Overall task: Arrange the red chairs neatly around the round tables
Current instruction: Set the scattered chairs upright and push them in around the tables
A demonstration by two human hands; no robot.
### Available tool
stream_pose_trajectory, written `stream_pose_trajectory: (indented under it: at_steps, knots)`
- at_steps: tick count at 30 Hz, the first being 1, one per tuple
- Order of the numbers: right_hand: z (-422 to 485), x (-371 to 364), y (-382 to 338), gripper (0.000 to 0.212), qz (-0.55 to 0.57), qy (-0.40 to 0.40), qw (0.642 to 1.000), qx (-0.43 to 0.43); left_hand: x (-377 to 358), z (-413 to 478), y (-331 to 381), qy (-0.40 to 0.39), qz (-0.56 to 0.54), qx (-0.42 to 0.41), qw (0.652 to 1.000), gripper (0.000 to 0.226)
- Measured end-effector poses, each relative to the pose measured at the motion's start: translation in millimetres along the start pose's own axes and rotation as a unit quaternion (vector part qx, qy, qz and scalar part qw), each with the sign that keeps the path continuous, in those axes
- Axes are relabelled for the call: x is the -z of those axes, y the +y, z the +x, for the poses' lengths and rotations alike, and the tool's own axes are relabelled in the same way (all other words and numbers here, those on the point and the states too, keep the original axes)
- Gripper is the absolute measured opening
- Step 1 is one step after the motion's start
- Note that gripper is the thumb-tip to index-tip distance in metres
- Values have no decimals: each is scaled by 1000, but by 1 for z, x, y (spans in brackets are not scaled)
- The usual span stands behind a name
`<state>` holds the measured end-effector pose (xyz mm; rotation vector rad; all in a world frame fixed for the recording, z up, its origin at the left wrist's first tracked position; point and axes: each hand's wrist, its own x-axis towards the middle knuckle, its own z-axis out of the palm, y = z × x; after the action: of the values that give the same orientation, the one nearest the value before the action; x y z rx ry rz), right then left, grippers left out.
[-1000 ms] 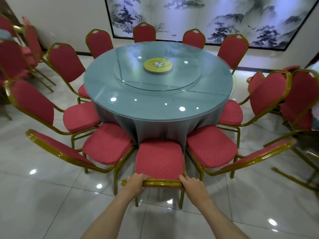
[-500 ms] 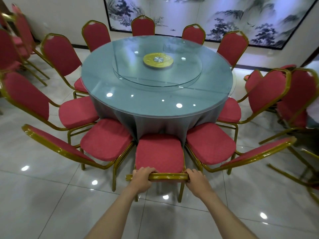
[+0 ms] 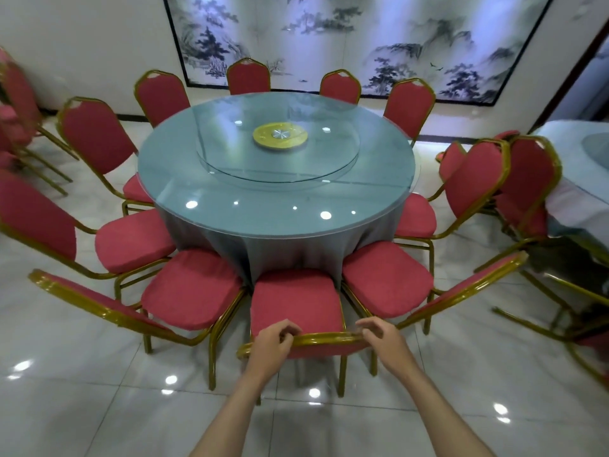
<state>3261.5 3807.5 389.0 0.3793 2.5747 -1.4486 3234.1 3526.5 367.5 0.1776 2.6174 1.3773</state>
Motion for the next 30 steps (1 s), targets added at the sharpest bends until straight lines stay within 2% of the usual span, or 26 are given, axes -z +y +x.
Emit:
stream_pose_trajectory:
  at_steps: [3, 13, 23, 30]
  knots:
    - [-2, 12, 4, 18, 72, 22, 997, -26, -12, 7, 15, 4, -5, -6, 1000, 32]
    - [21, 87, 57, 17, 132, 25, 990, -41, -93, 37, 89, 2, -27, -32, 999, 31]
    - [36, 262, 142, 18, 170, 28, 984, -48, -226, 89, 212, 2, -45, -30, 999, 34]
    - [63, 341, 167, 19, 177, 40, 983, -24, -282, 124, 261, 2, -75, -41, 996, 27]
